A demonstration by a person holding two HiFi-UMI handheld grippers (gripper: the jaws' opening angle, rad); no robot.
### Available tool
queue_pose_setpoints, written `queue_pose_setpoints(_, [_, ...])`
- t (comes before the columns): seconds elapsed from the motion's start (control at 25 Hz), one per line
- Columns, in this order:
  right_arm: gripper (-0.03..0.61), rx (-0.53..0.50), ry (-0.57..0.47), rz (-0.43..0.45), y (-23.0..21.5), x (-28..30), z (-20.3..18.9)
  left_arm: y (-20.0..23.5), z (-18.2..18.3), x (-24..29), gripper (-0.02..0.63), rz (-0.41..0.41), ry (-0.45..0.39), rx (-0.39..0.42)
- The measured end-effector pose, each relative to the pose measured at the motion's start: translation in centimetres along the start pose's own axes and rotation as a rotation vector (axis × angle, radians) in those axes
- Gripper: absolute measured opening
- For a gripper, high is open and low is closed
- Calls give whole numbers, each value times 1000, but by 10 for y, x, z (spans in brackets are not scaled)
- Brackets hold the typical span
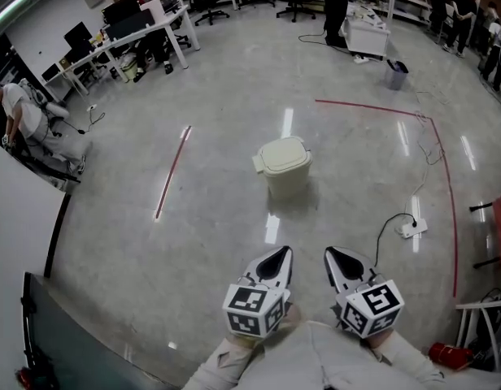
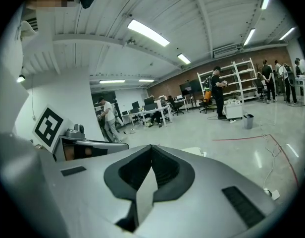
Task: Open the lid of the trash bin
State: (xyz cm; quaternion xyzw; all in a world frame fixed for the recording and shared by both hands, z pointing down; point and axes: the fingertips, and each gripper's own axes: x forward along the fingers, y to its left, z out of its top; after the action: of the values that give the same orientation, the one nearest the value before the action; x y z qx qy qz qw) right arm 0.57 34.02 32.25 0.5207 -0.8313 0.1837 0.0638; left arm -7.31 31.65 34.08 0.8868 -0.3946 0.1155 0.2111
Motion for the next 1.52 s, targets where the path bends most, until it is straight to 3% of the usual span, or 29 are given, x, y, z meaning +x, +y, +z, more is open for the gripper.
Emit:
queue_pose_setpoints(0.32, [5, -9, -32, -33, -6, 86, 54, 70, 53, 37, 5, -32, 20, 40])
queue_pose_setpoints(0.6, [5, -9, -40, -54, -11, 145, 74, 117, 75, 65, 5, -60, 38, 56])
queue_pose_setpoints(1.16, [5, 27, 14, -111, -34, 204, 78, 168, 95, 104, 5, -81, 62, 17])
queue_pose_setpoints(1.52, [5, 40, 60, -105, -70, 236, 74, 191, 93, 144, 5, -37, 90, -24])
